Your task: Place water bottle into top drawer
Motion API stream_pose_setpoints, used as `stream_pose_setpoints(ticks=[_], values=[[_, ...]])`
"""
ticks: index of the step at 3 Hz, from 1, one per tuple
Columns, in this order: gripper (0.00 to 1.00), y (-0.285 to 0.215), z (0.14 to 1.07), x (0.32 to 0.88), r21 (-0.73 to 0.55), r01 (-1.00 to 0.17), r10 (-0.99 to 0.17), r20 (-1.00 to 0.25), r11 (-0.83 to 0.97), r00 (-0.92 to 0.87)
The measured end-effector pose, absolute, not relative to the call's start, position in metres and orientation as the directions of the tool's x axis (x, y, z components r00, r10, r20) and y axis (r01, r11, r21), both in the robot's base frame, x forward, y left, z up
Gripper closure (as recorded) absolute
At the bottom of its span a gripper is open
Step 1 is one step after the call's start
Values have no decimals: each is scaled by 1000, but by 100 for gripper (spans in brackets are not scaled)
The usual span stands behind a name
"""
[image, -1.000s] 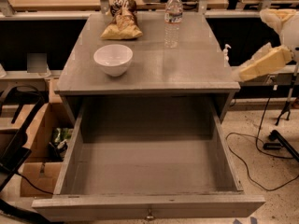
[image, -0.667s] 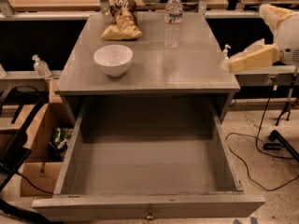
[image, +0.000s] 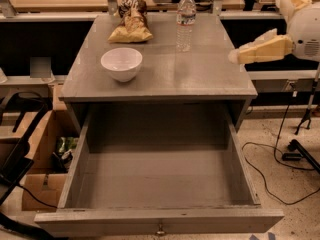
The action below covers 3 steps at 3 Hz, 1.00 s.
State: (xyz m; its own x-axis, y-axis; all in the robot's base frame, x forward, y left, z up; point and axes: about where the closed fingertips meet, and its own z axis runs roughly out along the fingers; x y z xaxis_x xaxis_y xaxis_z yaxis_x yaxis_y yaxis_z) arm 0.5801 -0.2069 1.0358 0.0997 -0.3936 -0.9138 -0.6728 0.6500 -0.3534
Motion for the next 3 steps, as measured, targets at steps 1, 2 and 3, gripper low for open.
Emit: stream_pose_setpoints(ticks=[1,2,3], values=[[0,-209,1027,619,-280,-663,-340,-940,695,41],[0,-205,1017,680,-163,-641,-214,-977,750,-2],[0,-204,1006,738,-79,-614,-112,-994,785,-15]])
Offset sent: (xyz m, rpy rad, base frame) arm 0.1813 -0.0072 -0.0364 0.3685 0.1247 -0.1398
